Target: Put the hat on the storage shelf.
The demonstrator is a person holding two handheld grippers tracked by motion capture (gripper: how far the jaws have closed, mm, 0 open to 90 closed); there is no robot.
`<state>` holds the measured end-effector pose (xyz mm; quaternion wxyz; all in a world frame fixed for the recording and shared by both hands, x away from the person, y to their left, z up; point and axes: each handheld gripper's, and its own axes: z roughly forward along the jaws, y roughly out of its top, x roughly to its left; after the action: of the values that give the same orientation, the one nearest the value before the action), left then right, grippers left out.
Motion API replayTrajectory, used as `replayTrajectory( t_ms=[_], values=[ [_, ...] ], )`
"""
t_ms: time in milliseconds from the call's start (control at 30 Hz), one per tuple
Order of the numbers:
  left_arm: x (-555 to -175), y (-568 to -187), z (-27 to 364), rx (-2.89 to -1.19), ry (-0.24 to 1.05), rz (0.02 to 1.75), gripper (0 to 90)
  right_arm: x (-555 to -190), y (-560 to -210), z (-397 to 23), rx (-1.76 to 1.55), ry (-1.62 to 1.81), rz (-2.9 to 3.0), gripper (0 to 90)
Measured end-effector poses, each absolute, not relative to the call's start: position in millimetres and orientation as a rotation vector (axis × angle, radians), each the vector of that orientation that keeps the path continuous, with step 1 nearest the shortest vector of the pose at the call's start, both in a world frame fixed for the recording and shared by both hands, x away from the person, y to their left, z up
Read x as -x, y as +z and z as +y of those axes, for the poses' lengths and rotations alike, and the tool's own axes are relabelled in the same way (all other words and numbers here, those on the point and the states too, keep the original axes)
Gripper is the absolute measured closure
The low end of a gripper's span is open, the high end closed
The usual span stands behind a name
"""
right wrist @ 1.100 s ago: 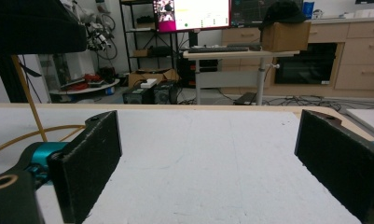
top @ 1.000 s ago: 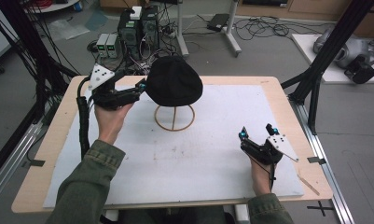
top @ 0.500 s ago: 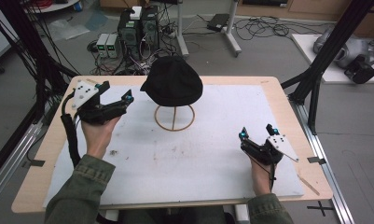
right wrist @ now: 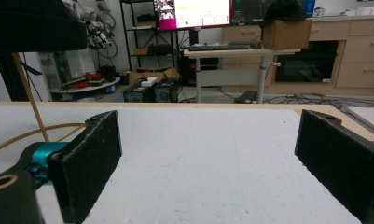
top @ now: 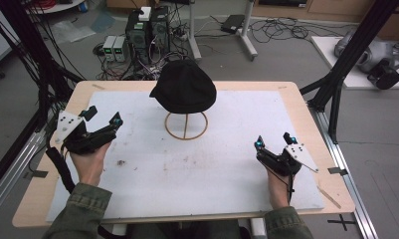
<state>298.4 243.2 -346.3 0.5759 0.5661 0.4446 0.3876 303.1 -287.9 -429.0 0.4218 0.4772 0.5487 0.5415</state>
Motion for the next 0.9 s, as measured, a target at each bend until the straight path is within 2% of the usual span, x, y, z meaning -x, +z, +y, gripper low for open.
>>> replayTrajectory(
  t_ms=[900],
  values=[
    [-264.7,-410.7,268.9,-1.299,0.958,1.118,21.4,-301.4,-429.4,-287.3,-1.204,1.357,1.385,6.4]
  ],
)
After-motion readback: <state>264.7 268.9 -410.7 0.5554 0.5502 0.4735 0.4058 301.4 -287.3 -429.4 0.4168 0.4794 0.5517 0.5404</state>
